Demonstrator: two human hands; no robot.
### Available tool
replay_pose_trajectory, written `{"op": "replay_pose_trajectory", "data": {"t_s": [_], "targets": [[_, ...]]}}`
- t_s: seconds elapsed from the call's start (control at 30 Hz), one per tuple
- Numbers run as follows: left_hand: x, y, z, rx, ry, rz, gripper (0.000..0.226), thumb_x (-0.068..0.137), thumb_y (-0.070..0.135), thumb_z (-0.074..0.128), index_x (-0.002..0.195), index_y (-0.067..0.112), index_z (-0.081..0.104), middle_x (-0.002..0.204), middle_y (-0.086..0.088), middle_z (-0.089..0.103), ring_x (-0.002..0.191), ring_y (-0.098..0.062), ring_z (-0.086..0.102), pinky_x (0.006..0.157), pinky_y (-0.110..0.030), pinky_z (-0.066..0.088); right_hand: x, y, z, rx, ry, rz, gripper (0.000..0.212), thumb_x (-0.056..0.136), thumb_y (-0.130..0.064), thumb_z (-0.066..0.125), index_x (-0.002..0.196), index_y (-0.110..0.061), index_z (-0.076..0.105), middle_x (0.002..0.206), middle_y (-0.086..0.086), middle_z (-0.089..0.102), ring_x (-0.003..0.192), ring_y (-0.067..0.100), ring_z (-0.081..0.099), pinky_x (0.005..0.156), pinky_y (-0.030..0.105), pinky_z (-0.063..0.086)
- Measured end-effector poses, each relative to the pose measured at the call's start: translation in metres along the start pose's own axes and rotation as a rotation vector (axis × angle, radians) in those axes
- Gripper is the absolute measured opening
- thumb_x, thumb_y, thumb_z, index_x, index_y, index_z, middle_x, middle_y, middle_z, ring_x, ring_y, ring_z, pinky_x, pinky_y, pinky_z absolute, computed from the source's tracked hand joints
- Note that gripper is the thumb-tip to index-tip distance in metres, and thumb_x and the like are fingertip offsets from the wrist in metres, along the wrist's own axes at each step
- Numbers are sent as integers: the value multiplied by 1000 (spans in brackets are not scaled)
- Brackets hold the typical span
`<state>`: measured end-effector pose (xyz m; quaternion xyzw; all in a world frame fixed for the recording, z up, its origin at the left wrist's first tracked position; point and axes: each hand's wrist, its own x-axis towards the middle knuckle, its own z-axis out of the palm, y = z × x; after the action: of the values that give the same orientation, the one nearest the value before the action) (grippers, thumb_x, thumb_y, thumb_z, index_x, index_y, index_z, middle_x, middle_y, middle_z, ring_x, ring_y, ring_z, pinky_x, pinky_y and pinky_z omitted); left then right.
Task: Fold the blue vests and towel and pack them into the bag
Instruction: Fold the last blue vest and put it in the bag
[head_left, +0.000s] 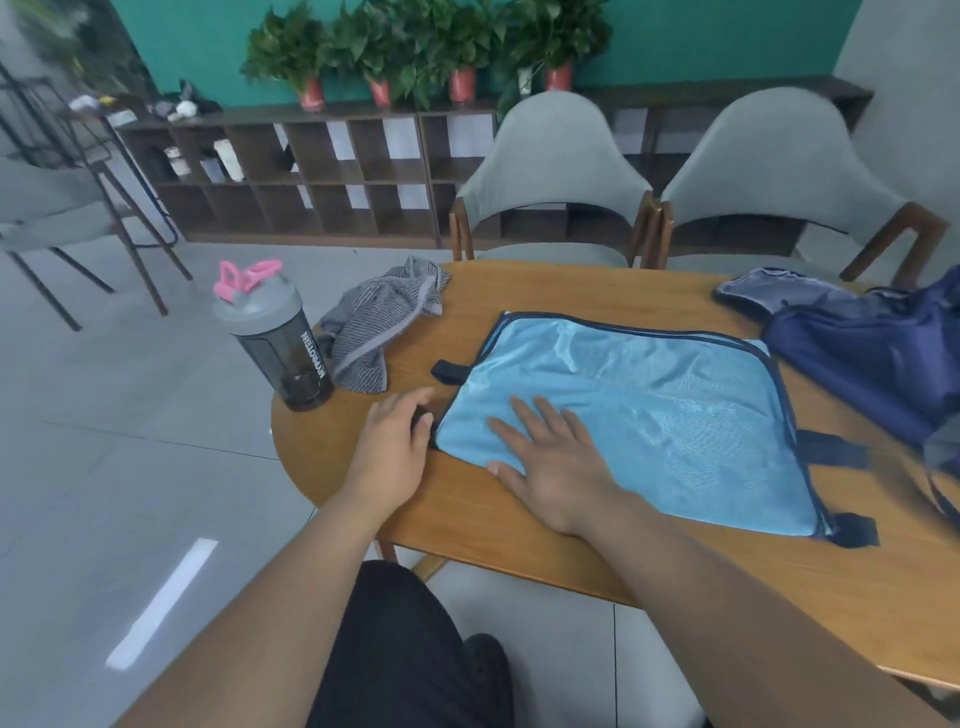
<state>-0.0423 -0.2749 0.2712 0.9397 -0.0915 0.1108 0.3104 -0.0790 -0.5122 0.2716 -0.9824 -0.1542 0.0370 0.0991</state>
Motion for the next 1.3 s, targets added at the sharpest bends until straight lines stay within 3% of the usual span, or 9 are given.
{"op": "replay_pose_trajectory", "data": {"t_s": [0.23,0.37,0.5,0.6,0.67,0.73,0.83,1.07,1.3], "targets": [[7,-14,-9,4,67,-31,35,98,16,71,131,27,69,114,7,62,100,-13,59,96,-39,54,1,2,8,-9,17,7,74,99,-77,5,165,-43,3,174,-8,-12,160,20,-17,130,48,-5],[11,-6,-3,20,207,-110,39,97,4,64,130,23,68,115,0,57,107,-22,57,101,-48,53,1,2,9,16,23,0,74,99,-77,6,165,-44,5,174,-8,-10,160,20,-16,130,48,-3],[9,43,10,51,362,93,43,93,-3,57,130,17,66,122,-5,56,114,-28,51,103,-42,45,-3,4,-2,220,73,-24,59,110,-56,26,164,-33,25,175,-6,3,161,17,-7,130,46,4],[5,81,30,-10,185,266,43,95,-2,54,134,16,64,135,-1,60,122,-21,53,107,-36,41,-12,11,-10,300,152,-5,50,112,-31,39,161,-23,37,174,0,12,161,19,2,130,43,11],[5,93,51,58,22,294,42,105,12,50,146,17,57,153,-5,53,142,-22,46,120,-38,31,-21,21,-12,275,165,31,50,110,-23,41,160,-23,39,174,2,16,161,22,6,130,43,14],[6,95,68,221,-175,168,53,112,38,34,163,23,33,172,-6,25,159,-25,18,130,-45,12,-35,39,-10,208,156,81,50,110,-26,42,159,-23,40,173,5,18,161,26,9,129,44,15],[11,89,78,440,-370,33,70,106,63,10,168,32,2,176,2,-8,162,-21,-12,131,-47,-5,-63,78,-9,106,157,181,60,106,-55,28,159,-30,39,172,5,22,160,28,12,129,46,16],[43,81,69,491,-510,135,72,104,69,7,167,38,-7,173,7,-20,159,-15,-21,130,-43,-9,-110,137,-27,10,41,403,65,106,-66,24,164,-40,14,175,-4,0,161,24,-8,130,44,5],[29,110,73,342,-404,173,67,108,59,16,169,31,5,176,5,-6,161,-15,-12,131,-41,-6,-87,150,-43,-23,48,234,61,106,-64,27,163,-43,21,174,-10,4,160,19,-5,130,43,2]]}}
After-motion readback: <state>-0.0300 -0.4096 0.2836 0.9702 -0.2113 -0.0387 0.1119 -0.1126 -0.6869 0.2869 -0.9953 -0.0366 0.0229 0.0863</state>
